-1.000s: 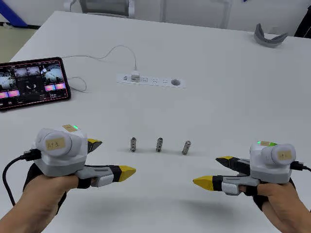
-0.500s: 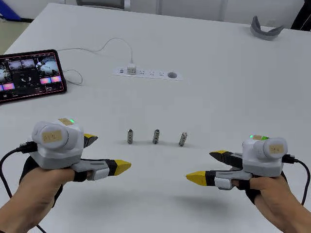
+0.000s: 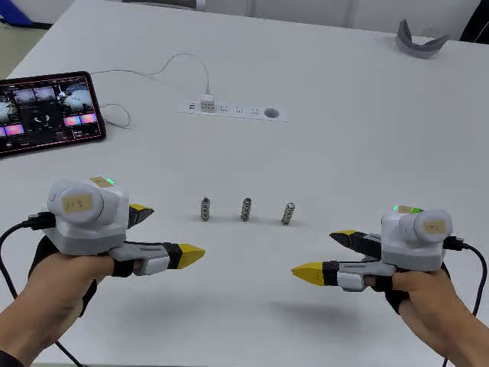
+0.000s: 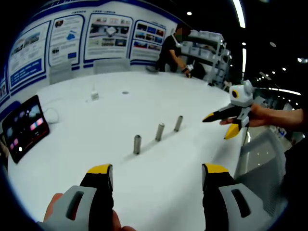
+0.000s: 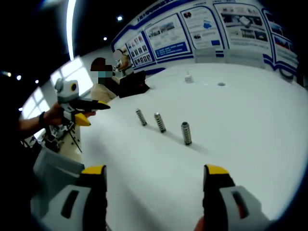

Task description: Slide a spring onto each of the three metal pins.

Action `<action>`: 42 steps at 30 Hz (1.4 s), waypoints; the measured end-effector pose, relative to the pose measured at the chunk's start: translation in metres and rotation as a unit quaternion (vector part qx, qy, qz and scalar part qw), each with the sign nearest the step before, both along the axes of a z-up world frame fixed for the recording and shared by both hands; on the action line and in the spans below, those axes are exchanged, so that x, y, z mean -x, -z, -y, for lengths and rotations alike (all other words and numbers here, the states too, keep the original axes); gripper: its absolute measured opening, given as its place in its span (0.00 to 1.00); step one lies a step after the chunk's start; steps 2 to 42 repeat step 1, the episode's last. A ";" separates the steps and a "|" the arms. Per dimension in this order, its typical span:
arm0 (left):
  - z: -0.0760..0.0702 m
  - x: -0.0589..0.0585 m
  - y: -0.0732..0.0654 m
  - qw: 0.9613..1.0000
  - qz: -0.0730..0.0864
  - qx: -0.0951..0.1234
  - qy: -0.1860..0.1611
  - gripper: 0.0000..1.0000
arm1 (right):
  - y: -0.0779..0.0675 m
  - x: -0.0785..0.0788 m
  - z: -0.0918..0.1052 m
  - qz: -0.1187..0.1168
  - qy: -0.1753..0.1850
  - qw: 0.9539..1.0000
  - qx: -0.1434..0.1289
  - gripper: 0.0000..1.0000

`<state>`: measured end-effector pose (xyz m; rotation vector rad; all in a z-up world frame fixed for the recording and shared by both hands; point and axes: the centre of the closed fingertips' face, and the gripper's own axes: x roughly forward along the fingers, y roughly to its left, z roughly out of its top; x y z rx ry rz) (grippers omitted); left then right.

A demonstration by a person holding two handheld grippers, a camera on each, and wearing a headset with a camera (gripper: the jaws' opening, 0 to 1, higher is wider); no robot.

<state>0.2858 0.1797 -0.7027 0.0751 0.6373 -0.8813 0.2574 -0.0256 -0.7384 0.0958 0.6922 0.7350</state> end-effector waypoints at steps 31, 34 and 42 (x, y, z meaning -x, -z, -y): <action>0.000 0.000 0.000 1.000 0.000 0.000 0.000 0.76 | 0.000 0.000 0.000 0.000 0.000 1.000 0.000 0.84; 0.000 0.000 0.000 1.000 0.000 0.000 0.000 0.76 | 0.000 0.000 0.000 0.000 0.000 1.000 0.000 0.84; 0.000 0.000 0.000 1.000 0.000 0.000 0.000 0.76 | 0.000 0.000 0.000 0.000 0.000 1.000 0.000 0.84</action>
